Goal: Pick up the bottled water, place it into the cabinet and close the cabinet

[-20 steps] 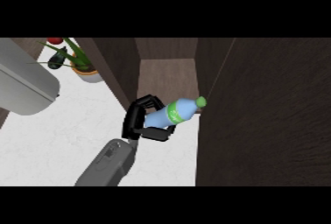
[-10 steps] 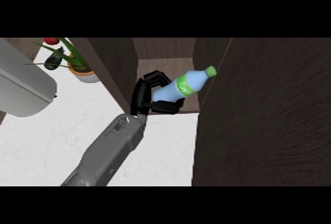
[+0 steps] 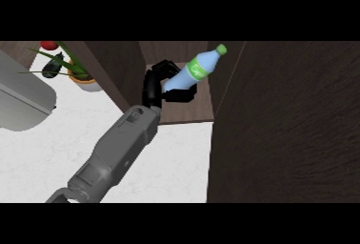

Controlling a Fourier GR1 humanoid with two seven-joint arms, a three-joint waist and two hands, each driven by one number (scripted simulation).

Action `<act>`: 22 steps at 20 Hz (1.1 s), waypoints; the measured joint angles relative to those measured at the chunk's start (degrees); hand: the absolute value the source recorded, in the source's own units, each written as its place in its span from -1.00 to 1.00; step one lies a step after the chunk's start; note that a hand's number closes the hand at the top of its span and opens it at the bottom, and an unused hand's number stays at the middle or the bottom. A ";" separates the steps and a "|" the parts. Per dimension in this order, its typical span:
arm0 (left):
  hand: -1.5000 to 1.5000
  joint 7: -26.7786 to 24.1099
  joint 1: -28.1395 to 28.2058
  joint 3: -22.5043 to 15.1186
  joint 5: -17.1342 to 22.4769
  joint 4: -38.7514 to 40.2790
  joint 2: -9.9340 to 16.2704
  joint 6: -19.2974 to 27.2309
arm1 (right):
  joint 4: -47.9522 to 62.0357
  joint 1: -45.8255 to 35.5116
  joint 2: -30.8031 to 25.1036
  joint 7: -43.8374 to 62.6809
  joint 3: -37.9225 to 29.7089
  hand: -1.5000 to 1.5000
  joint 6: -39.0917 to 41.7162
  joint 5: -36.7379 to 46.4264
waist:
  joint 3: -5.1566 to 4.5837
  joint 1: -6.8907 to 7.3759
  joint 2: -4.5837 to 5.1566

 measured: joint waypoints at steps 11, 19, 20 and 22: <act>-1.00 0.32 -9.97 -1.01 -6.77 16.28 0.67 12.44 | 0.50 -0.85 -0.08 -0.85 -1.49 -1.00 1.57 -0.77 | 0.00 -0.49 0.66; 1.00 -7.42 -12.09 3.83 -4.08 14.18 0.70 9.71 | 0.87 -1.34 0.23 -0.76 -1.10 -1.00 2.36 -1.08 | -0.12 -0.32 0.84; 1.00 -9.66 -11.38 5.11 -3.03 12.80 0.66 8.49 | 0.93 -1.28 0.24 -0.86 -0.99 -1.00 2.49 -1.05 | -0.15 -0.17 0.81; 1.00 -12.41 -10.95 7.00 -1.22 10.46 0.37 4.79 | 0.91 -1.04 0.01 -1.11 -1.25 -1.00 2.87 -1.14 | -0.15 0.10 0.64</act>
